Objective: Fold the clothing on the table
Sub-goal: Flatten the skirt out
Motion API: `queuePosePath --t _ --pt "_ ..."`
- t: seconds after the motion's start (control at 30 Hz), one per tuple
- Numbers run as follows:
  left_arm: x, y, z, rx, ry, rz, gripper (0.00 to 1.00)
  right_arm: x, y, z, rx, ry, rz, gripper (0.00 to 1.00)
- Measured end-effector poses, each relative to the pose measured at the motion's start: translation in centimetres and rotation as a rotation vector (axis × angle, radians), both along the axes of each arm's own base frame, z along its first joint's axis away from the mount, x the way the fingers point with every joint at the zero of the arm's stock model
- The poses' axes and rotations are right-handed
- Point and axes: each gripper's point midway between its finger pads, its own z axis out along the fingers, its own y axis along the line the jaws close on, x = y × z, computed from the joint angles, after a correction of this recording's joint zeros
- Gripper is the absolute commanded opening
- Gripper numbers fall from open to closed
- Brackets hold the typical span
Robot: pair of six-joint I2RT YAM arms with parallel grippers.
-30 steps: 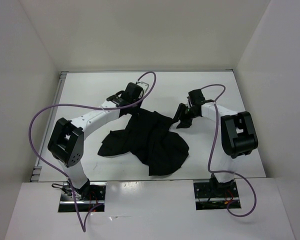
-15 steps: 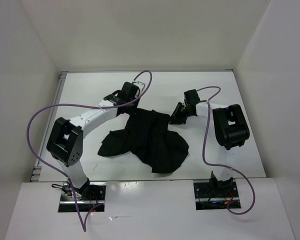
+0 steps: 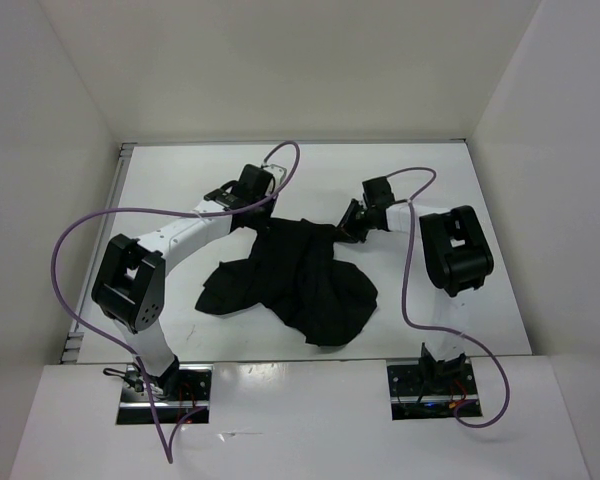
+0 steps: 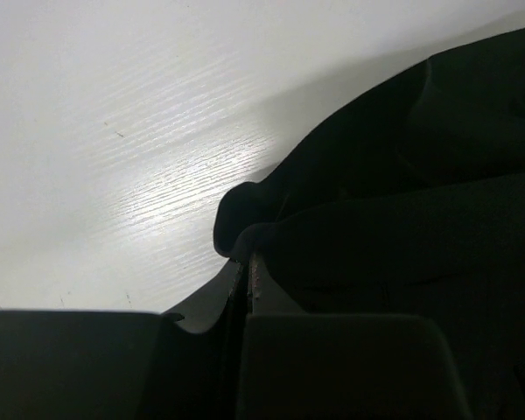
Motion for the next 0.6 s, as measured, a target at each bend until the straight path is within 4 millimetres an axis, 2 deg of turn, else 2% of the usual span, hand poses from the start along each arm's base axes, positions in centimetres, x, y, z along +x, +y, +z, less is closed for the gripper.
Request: queuePosePath --t 0.07,0.1,0.13,0.23,0.33,0.37,0.47,0.53,0.6 --pt "0.0 -0.1 0.0 -0.004 0.002 -0.003 0.0 0.4 0.6 -0.4 0.012 -0.013 0.013 0.14" --pt "-0.1 -0.2 0.0 -0.007 0.003 -0.006 0.0 0.6 0.9 -0.5 0.019 -0.021 0.02 0.04" --pt "0.0 -0.2 0.0 -0.009 0.001 -0.006 0.0 0.7 1.0 -0.5 0.022 -0.028 0.027 0.0" --pt "-0.1 -0.1 -0.3 -0.009 0.006 -0.007 0.0 0.9 1.1 -0.4 0.011 -0.047 0.032 0.0" --pt "0.0 0.3 -0.2 -0.001 0.003 0.007 0.0 0.5 -0.1 0.3 -0.065 -0.049 0.022 0.0" --pt "0.1 0.6 -0.2 0.004 0.001 0.016 0.0 0.5 -0.9 0.9 -0.101 -0.047 0.009 0.0" --pt "0.5 2.0 -0.1 0.019 -0.001 0.055 0.0 1.1 -3.2 4.7 -0.19 -0.103 -0.028 0.0" --pt "1.0 3.5 0.1 0.024 -0.005 0.096 0.0 1.6 -5.3 7.5 -0.233 -0.154 -0.07 0.0" --pt "1.7 5.0 0.2 0.025 -0.008 0.143 0.0 1.8 -7.5 9.4 -0.273 -0.189 -0.116 0.0"
